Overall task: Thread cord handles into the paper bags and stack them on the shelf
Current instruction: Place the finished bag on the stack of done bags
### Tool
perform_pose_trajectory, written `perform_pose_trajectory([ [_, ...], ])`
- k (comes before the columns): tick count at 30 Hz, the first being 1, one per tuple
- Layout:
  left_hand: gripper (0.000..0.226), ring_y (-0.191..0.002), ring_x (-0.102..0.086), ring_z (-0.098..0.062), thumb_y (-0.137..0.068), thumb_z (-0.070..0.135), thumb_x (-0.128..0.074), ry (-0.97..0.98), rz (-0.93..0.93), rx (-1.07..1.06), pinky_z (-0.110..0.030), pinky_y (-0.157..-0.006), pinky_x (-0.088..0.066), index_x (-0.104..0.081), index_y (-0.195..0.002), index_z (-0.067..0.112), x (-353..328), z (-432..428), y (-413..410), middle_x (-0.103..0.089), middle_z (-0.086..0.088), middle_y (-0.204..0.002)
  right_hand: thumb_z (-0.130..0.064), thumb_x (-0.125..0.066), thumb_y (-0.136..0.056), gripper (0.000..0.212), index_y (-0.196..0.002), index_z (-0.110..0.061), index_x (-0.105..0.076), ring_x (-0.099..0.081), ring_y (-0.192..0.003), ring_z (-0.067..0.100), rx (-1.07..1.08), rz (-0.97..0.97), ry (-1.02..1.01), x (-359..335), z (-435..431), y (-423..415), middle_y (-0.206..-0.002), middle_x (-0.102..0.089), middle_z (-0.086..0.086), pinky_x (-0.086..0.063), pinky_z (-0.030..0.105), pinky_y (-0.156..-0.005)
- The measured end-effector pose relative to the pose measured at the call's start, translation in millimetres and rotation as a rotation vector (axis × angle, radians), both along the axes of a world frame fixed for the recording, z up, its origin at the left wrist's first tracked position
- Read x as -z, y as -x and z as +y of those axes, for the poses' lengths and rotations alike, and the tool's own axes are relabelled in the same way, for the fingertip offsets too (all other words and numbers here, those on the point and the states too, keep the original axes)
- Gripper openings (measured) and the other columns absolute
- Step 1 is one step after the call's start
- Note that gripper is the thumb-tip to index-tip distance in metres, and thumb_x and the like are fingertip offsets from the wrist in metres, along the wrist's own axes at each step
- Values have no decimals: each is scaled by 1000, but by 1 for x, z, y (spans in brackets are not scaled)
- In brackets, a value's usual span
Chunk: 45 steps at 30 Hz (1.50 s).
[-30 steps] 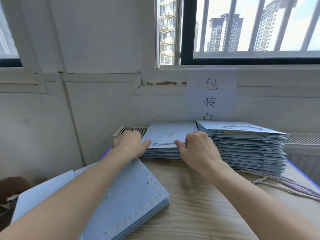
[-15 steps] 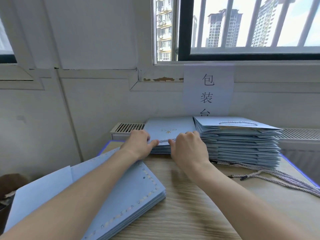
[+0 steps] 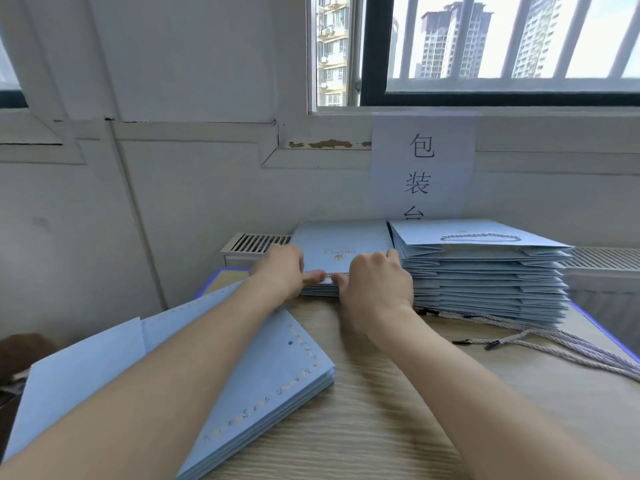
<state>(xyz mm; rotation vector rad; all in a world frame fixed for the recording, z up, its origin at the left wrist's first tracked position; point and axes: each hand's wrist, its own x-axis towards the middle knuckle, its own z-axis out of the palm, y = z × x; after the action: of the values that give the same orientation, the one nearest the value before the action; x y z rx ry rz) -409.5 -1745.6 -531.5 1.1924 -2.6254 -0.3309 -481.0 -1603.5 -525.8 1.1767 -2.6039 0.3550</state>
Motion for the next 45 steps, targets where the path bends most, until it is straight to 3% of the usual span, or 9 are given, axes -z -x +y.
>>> perform_pose_trajectory([
  [5,56,-95,-57,-23,-80,68,-63,-9,73,8,-33,-79,-47,-62,-79,12,3,-4,-4,-62,-9,-106,-25,-56,-102,19,-109,-10,-64,-56,-110,27,-31,56,18,-8,14,4,-105,-62,11,-46,32,-69],
  [12,49,-94,-58,-24,-85,65,-60,1,79,30,-33,-76,-46,-60,-79,16,7,-5,-7,-63,-9,-104,-36,-48,-105,33,-107,-8,-65,-61,-103,26,-56,96,19,-6,25,10,-105,-64,11,-45,29,-69],
  [18,49,-110,-53,-27,-92,55,-58,49,-19,14,-35,-86,-46,-63,-105,8,6,-1,-1,-60,-13,-114,-11,-55,-100,12,-99,-13,-67,-66,-96,28,-16,111,-43,12,29,13,-93,-64,5,-40,30,-62],
  [26,56,-101,-56,-27,-91,56,-58,37,-54,36,-37,-83,-48,-65,-97,0,-6,-6,-11,-63,-15,-106,-22,-47,-105,22,-100,-14,-66,-68,-97,29,-114,48,59,16,32,18,-100,-68,4,-45,30,-66],
  [31,44,-93,-49,-22,-89,54,-62,18,39,63,-33,-76,-42,-61,-86,10,-2,-6,-11,-61,-11,-101,-34,-37,-109,38,-101,-10,-66,-66,-97,30,-77,94,7,3,33,12,-99,-67,7,-41,30,-64],
  [36,36,-95,-49,-21,-90,51,-64,26,89,94,-31,-76,-40,-59,-82,16,0,-1,-7,-60,-7,-97,-14,-53,-101,20,-83,-20,-58,-68,-86,24,-35,163,-5,4,28,5,-88,-66,0,-38,29,-59],
  [39,34,-90,-57,-22,-88,51,-67,25,135,82,-30,-73,-40,-60,-81,18,4,0,-7,-64,-7,-93,-15,-54,-100,18,-84,-21,-58,-68,-87,25,-19,139,-17,6,24,6,-84,-62,1,-38,29,-60],
  [43,35,-89,-60,-23,-86,50,-70,20,119,64,-32,-74,-45,-59,-75,19,5,1,-6,-66,-7,-91,-14,-58,-98,18,-82,-21,-56,-68,-86,24,12,125,-33,9,20,8,-71,-42,-1,-39,28,-60],
  [45,35,-94,-60,-25,-87,49,-69,0,75,54,-33,-78,-49,-61,-79,16,0,3,-4,-64,-10,-98,-13,-59,-98,10,-90,-19,-62,-68,-89,25,13,98,-42,8,20,8,-74,-47,0,-39,28,-61],
])
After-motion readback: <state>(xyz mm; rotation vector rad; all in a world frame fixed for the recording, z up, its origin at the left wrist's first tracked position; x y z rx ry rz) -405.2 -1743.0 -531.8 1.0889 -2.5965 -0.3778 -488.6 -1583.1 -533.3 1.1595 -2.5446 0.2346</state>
